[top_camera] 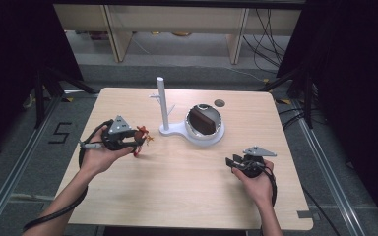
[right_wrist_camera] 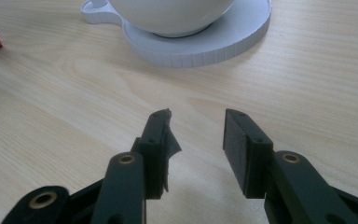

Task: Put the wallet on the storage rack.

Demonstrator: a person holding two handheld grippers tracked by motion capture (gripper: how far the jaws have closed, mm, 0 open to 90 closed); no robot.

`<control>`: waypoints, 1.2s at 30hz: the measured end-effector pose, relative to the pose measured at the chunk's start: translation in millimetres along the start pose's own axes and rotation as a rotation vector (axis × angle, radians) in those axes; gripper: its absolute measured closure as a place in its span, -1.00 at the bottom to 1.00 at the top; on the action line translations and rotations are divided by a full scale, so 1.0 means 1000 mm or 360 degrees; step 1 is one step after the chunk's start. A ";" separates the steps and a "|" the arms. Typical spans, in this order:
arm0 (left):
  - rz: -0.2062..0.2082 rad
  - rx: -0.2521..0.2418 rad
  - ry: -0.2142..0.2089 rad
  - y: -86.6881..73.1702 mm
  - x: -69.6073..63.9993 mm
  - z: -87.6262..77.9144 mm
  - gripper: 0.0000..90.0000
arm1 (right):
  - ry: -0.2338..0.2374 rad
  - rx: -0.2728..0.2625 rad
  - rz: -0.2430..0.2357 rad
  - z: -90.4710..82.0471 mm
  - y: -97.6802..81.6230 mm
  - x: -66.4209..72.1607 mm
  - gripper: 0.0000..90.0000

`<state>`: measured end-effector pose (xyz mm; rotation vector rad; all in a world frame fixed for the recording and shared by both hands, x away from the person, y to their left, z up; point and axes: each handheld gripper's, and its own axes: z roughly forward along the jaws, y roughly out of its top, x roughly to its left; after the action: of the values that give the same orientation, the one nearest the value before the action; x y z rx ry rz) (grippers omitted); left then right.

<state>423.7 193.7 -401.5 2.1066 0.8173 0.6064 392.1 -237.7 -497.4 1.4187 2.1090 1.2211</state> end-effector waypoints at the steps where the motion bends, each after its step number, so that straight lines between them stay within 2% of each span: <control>1: 0.0003 -0.0011 0.0009 0.002 0.003 -0.002 0.26 | 0.0000 -0.0004 -0.0001 0.000 0.000 0.000 0.37; 2: -0.0044 -0.0062 0.0015 0.004 0.003 -0.002 0.26 | 0.0005 -0.0011 0.0004 0.000 0.000 0.000 0.37; 7: -0.0075 -0.0141 0.0046 0.014 0.012 -0.005 0.26 | 0.0008 -0.0021 0.0010 0.001 -0.001 0.000 0.36; 9: -0.0072 -0.0147 0.0058 0.019 0.015 -0.006 0.26 | -0.0011 0.0020 0.0022 -0.001 0.000 0.000 0.36; 10: -0.0098 -0.0167 0.0063 0.021 0.016 -0.006 0.26 | -0.0010 0.0012 -0.0009 0.000 0.000 -0.001 0.36; 12: -0.0102 -0.0187 0.0073 0.025 0.018 -0.005 0.26 | 0.0006 -0.0004 0.0000 0.001 -0.001 -0.001 0.36; 13: -0.0077 -0.0166 0.0074 0.026 0.020 -0.006 0.26 | 0.0002 0.0001 0.0002 0.001 -0.001 -0.001 0.36; 18: -0.0099 -0.0220 0.0094 0.037 0.024 -0.005 0.26 | 0.0012 0.0005 0.0030 0.001 -0.001 0.000 0.36; 19: -0.0097 -0.0219 0.0097 0.038 0.025 -0.006 0.26 | 0.0000 -0.0008 -0.0014 0.001 -0.001 -0.002 0.36; 24: -0.0110 -0.0269 0.0108 0.049 0.026 -0.009 0.26 | -0.0003 -0.0002 0.0000 0.001 -0.001 -0.002 0.35; 25: -0.0141 -0.0256 0.0113 0.051 0.025 -0.010 0.26 | -0.0001 0.0005 0.0024 0.001 -0.001 -0.001 0.35; 26: -0.0146 -0.0260 0.0113 0.053 0.025 -0.010 0.26 | 0.0000 0.0010 0.0014 0.001 -0.001 -0.001 0.35; 27: -0.0108 -0.0281 0.0117 0.055 0.027 -0.010 0.26 | 0.0001 0.0016 0.0021 0.001 -0.001 -0.001 0.35; 28: -0.0136 -0.0267 0.0115 0.057 0.026 -0.011 0.26 | 0.0002 0.0015 0.0019 0.001 -0.001 -0.001 0.35; 31: -0.0134 -0.0274 0.0118 0.061 0.028 -0.011 0.26 | 0.0015 -0.0012 0.0025 0.002 -0.002 -0.001 0.35; 36: -0.0143 -0.0288 0.0132 0.065 0.032 -0.011 0.26 | 0.0011 -0.0007 0.0029 0.003 -0.002 -0.002 0.34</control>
<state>460.5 190.1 -337.9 1.8814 0.8651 0.6963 393.6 -238.1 -500.9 1.4368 2.1014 1.2385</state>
